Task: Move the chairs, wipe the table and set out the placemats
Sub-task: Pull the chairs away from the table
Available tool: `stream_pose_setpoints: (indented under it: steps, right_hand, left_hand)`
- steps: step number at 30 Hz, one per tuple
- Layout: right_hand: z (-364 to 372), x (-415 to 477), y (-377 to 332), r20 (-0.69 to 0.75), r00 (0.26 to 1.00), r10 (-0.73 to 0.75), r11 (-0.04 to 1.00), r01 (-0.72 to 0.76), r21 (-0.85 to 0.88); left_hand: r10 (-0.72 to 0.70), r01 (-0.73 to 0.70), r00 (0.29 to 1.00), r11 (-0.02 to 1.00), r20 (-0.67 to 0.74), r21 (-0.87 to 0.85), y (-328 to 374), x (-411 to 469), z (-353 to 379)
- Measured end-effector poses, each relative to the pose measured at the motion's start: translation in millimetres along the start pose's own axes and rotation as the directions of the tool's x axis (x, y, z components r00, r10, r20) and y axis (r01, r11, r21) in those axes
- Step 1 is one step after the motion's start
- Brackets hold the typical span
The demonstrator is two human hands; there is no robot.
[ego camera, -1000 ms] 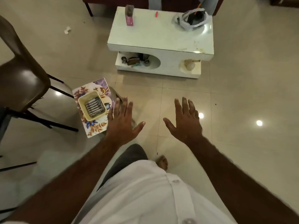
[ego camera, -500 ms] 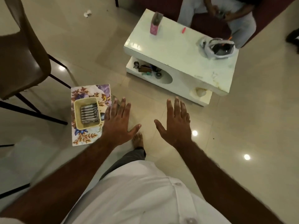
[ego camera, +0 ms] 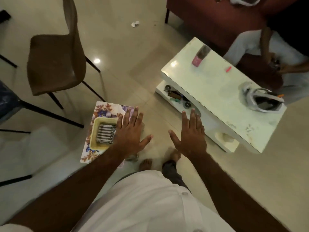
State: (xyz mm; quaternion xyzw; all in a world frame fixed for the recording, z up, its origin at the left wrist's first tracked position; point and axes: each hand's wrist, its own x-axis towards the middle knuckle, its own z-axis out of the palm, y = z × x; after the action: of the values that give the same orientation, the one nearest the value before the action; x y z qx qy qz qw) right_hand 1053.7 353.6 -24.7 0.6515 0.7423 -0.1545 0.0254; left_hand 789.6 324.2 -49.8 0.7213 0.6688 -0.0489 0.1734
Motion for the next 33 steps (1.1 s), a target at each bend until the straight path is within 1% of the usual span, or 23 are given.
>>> stream_pose_setpoints:
  steps: [2, 6, 9, 12, 15, 18, 21, 23, 25, 28, 31, 33]
  right_hand:
    - [-3, 31, 1, 0.019, 0.999, -0.034, 0.999, 0.034, 0.006]
    - [-15, 92, 5, 0.007, 0.993, -0.117, 0.993, 0.117, -0.019]
    - [-33, 144, 8, -0.042, 0.981, -0.191, 0.982, 0.191, -0.007]
    - [-57, 198, 14, -0.054, 0.962, -0.267, 0.964, 0.267, -0.001]
    - [-74, 244, 17, -0.114, 0.939, -0.323, 0.945, 0.327, 0.015]
    - [-85, 291, 22, -0.099, 0.914, -0.393, 0.919, 0.394, -0.01]
    - [-92, 328, 21, -0.104, 0.897, -0.429, 0.902, 0.431, -0.001]
    - [-95, 352, 16, -0.111, 0.884, -0.454, 0.89, 0.456, -0.009]
    - [-97, 379, 8, -0.085, 0.87, -0.486, 0.874, 0.486, -0.024]
    - [-102, 417, -11, -0.057, 0.854, -0.517, 0.856, 0.516, -0.028]
    - [-103, 463, -41, -0.072, 0.825, -0.561, 0.828, 0.559, -0.048]
    - [-104, 494, -62, -0.056, 0.809, -0.586, 0.81, 0.583, -0.062]
  left_hand:
    - [-0.057, 0.057, 0.998, 0.998, 0.007, -0.017, -2, 14, -10]
    - [-0.133, 0.134, 0.991, 0.991, 0.027, -0.029, 0, 52, -24]
    - [-0.194, 0.193, 0.981, 0.98, -0.016, -0.04, -4, 94, -35]
    - [-0.271, 0.268, 0.962, 0.96, -0.036, -0.076, 2, 133, -50]
    - [-0.318, 0.311, 0.944, 0.946, -0.086, -0.092, 6, 168, -70]
    - [-0.362, 0.352, 0.927, 0.93, -0.095, -0.109, 12, 196, -82]
    - [-0.435, 0.414, 0.89, 0.897, -0.137, -0.158, 12, 219, -90]
    - [-0.439, 0.421, 0.886, 0.896, -0.146, -0.141, 6, 234, -96]
    - [-0.441, 0.422, 0.889, 0.894, -0.126, -0.148, -6, 251, -97]
    - [-0.467, 0.445, 0.874, 0.881, -0.136, -0.162, -32, 279, -99]
    - [-0.498, 0.471, 0.852, 0.864, -0.162, -0.176, -64, 315, -105]
    - [-0.522, 0.491, 0.84, 0.848, -0.146, -0.2, -84, 335, -114]
